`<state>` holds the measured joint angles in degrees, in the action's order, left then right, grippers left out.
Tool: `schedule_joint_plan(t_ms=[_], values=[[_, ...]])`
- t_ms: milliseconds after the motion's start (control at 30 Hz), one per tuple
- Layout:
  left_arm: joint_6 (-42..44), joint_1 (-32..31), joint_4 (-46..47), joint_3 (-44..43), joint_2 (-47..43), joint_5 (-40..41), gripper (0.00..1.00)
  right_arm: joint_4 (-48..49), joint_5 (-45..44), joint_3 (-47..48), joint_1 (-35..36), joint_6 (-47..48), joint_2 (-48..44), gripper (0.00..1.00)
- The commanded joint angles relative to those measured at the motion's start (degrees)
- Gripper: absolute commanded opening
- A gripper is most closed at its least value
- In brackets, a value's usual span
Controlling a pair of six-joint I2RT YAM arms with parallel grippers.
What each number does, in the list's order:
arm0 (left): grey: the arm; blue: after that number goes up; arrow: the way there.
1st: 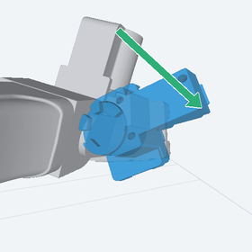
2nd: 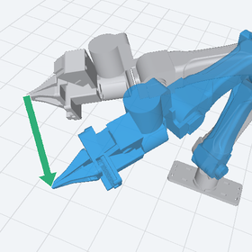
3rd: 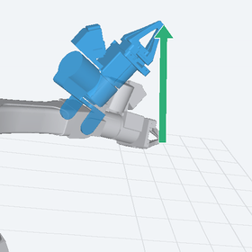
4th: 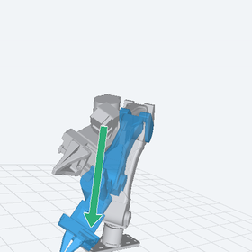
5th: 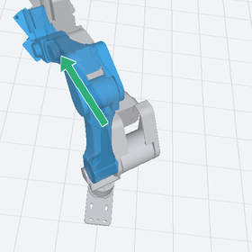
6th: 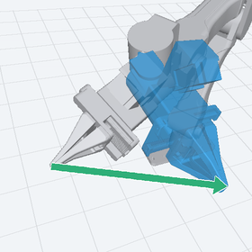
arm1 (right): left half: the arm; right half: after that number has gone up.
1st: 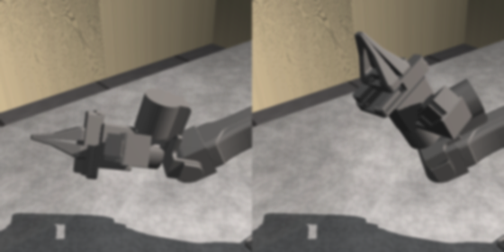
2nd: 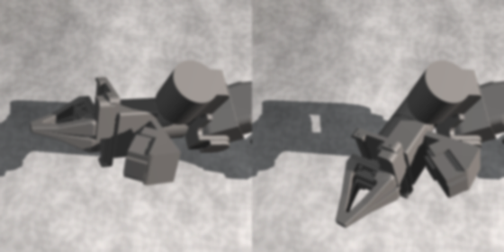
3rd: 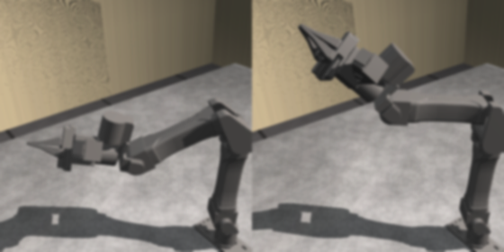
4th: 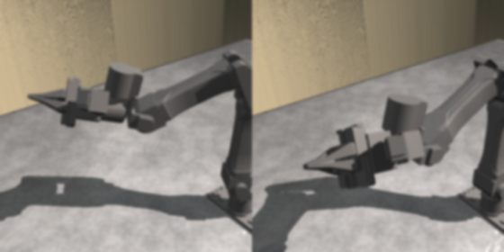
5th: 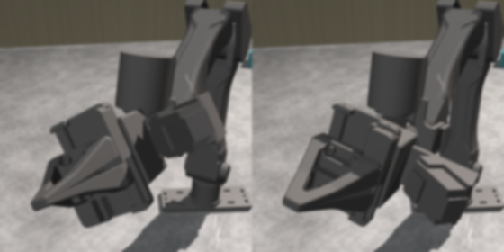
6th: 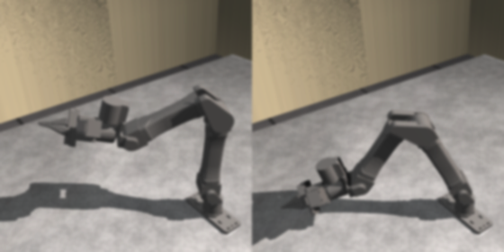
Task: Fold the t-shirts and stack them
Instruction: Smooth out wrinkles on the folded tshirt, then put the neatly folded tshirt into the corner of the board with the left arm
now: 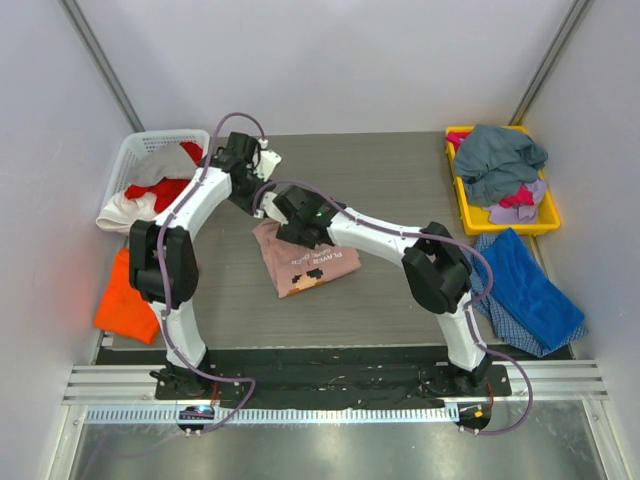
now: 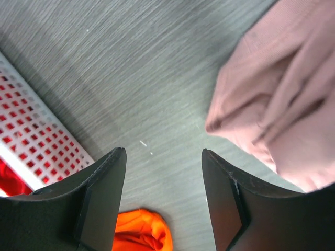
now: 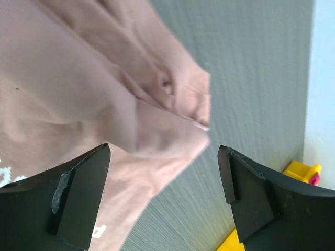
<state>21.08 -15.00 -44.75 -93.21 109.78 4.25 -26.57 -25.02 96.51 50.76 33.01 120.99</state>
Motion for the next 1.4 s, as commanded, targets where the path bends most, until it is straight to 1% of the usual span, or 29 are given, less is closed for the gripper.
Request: schedule_joint_plan(t_ms=[0,33,100,167,200,267,300,400,433,467,533,567,733,767,900,1067,1133,1233,1367], values=[[-1.74,0.15,-3.57,1.97,-5.27,-3.89,0.64,2.84,-1.96,-0.79,-0.31,-2.07,-7.43,0.93],[-2.35,0.33,-4.20,2.24,-5.88,-4.42,0.64,2.84,-1.79,-1.14,-0.23,-2.43,-7.70,0.93],[-3.06,1.64,-6.21,3.20,-6.41,-10.45,0.64,3.10,-1.97,-2.46,-0.23,-3.13,-8.49,1.00],[-4.12,3.48,-7.62,4.52,-7.03,-14.43,0.64,4.14,-2.32,-4.82,-0.31,-3.31,-9.28,1.00],[-4.21,4.19,-8.85,5.05,-7.03,-19.49,0.65,4.76,-2.49,-5.97,-0.23,-3.31,-9.72,1.00],[-4.38,6.38,-9.91,5.93,-6.16,-24.09,0.65,6.87,-2.58,-8.86,-0.31,-3.31,-10.68,1.00],[-4.21,7.17,-11.22,5.85,-5.46,-28.55,0.65,7.23,-2.50,-9.49,-0.40,-3.48,-10.86,1.00],[-4.03,10.51,-13.59,4.79,-1.59,-34.38,0.65,8.11,-2.32,-10.99,-0.31,-4.10,-10.69,1.00],[-3.86,11.39,-14.13,4.18,-0.54,-38.49,0.65,8.37,-2.32,-11.43,-0.40,-4.10,-10.69,1.00],[-3.51,13.14,-15.00,3.83,1.30,-40.53,0.66,8.72,-2.41,-11.95,-0.31,-4.10,-10.60,1.00],[-2.11,14.30,-16.94,1.99,3.77,-45.44,0.66,8.90,-2.14,-12.22,-0.31,-4.10,-10.34,1.00],[-1.23,14.74,-18.51,1.54,6.30,-46.60,0.66,9.16,-2.06,-12.48,-0.31,-4.10,-10.16,1.00],[-0.52,14.74,-19.58,0.05,12.82,-51.26,0.66,9.78,-1.44,-12.40,-0.31,-4.45,-9.54,1.00],[-0.60,16.31,-20.02,-0.48,14.48,-51.71,0.66,9.78,-1.35,-12.31,-0.40,-4.54,-9.37,1.00],[-1.39,16.50,-20.46,-2.76,17.83,-53.55,0.71,9.78,-1.26,-12.49,-0.49,-4.27,-8.93,1.00],[-4.37,16.50,-17.65,-2.24,19.07,-53.65,0.73,10.04,-0.91,-12.66,-0.40,-4.45,-8.67,1.00],[-5.26,16.41,-16.78,-1.80,19.60,-54.08,0.78,10.04,-0.83,-12.75,-0.40,-4.45,-8.58,1.00],[-6.57,16.32,-14.76,-0.05,19.42,-54.44,0.79,10.04,-0.82,-12.75,-0.40,-4.54,-8.40,1.00],[-9.04,15.54,-9.66,5.13,16.97,-53.48,0.80,10.04,-0.74,-12.92,-0.40,-4.71,-8.23,1.00]])
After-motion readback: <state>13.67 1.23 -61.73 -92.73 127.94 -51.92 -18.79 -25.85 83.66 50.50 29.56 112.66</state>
